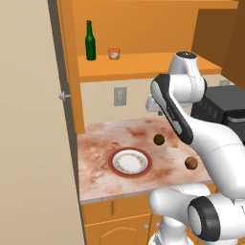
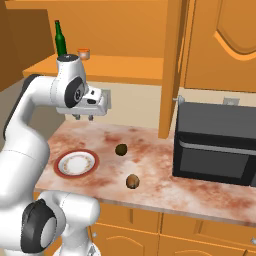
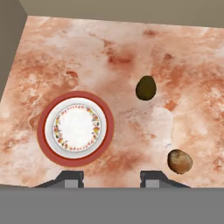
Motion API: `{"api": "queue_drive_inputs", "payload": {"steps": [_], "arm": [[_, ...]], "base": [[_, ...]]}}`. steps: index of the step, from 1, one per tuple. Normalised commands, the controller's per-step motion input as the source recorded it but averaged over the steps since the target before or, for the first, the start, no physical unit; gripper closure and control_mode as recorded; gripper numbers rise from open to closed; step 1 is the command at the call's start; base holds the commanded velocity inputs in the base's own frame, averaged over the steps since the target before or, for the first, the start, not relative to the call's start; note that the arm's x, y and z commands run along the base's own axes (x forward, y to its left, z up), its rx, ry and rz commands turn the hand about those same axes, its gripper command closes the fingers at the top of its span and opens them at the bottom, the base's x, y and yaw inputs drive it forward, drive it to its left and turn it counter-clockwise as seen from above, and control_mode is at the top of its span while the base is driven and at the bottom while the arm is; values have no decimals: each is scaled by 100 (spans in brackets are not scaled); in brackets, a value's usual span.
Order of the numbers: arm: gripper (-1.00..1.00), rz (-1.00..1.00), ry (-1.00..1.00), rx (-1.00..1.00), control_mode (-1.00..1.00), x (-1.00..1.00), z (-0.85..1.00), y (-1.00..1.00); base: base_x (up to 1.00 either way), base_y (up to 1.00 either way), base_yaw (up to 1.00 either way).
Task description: Pick the avocado and bread from the counter and place them on the plate. Then pick the jam from the cabinet and place it next to the plate. Lastly close the cabinet door.
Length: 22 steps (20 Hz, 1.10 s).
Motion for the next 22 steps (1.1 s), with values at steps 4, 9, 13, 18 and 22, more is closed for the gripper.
{"api": "queue_drive_inputs", "payload": {"steps": [4,9,13,18,22], "arm": [[-100,0,0,0,-100,-9,-1,-6],[-100,0,0,0,-100,-18,-18,-16],[-100,0,-1,5,-100,-32,-19,-40],[-100,0,0,5,-100,-28,-19,-43],[-100,0,0,1,-100,-22,-22,-39]], "base": [[0,0,0],[0,0,0],[0,0,0],[0,0,0],[0,0,0]]}}
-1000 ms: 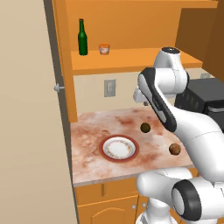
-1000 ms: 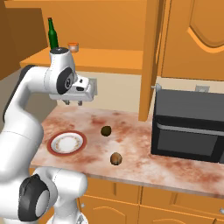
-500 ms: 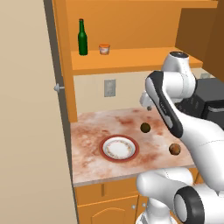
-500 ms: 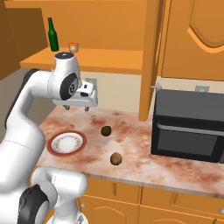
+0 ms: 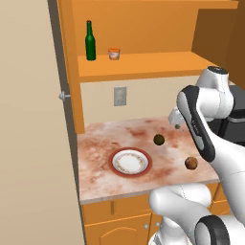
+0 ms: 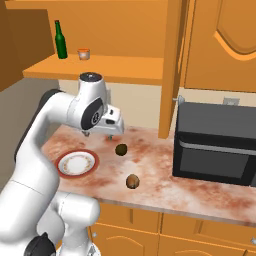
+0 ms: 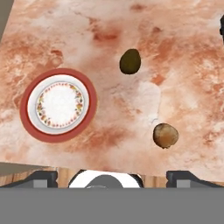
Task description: Pick the avocado and bread from the counter and place them on the plate. Then pick the jam from the cabinet and place it next to the plate. Lastly close the cabinet door.
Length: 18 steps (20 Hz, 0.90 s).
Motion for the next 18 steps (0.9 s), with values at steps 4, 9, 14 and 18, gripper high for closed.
{"api": "queue_drive_inputs", "payload": {"steps": [4,9,14,18], "arm": [[-100,0,0,1,-100,-22,-28,-39],[-100,0,0,0,-100,-14,-36,-36],[-100,0,0,0,-100,-1,-46,-34],[-100,0,1,0,-100,0,-48,-22]], "base": [[0,0,0],[0,0,0],[0,0,0],[0,0,0]]}}
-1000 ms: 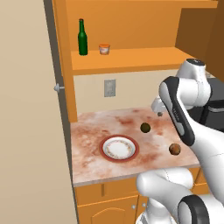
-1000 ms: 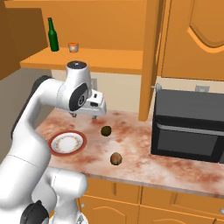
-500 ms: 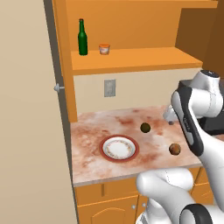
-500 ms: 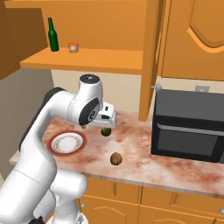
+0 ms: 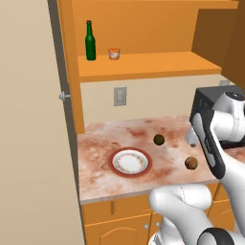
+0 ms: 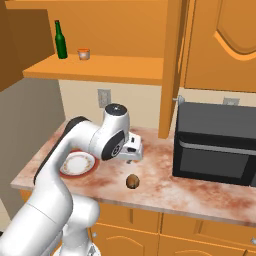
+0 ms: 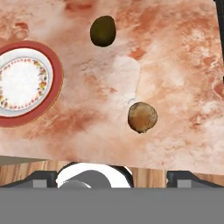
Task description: Pick the avocado and bread from the counter and place them on the plate. Then pick the jam from the cabinet and place it next to the plate. Lastly close the cabinet door.
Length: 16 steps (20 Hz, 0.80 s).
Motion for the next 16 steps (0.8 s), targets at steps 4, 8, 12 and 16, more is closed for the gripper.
{"api": "queue_drive_inputs", "payload": {"steps": [4,8,12,16], "arm": [[-100,0,0,0,-100,0,-51,-19],[-100,0,0,0,-100,0,-46,-17],[-100,0,0,0,-100,0,-40,-5],[-100,0,0,0,-100,8,-39,0]], "base": [[0,0,0],[0,0,0],[0,0,0],[0,0,0]]}}
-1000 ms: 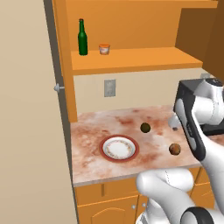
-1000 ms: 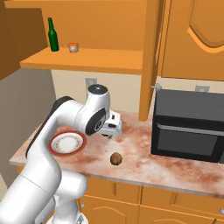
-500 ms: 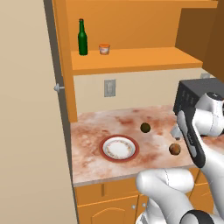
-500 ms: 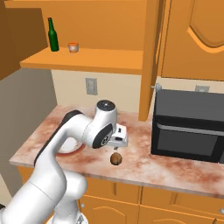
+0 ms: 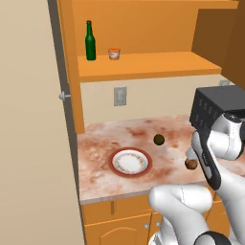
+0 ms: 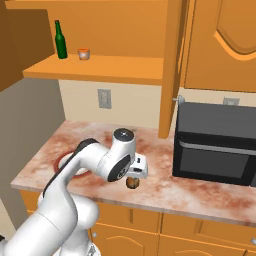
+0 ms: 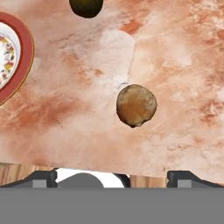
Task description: Pick the avocado and bread from the counter and place them on the plate. Then pick the jam from the cabinet and place it next to the plate. Lastly close the cabinet door.
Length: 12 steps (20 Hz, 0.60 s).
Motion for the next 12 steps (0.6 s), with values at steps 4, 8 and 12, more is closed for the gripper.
{"api": "queue_drive_inputs", "payload": {"steps": [4,8,12], "arm": [[-100,0,0,0,-100,30,-32,-4],[-100,0,0,0,-100,42,-29,-10],[-100,0,0,1,-100,35,-17,-37]], "base": [[0,0,0],[0,0,0],[0,0,0]]}}
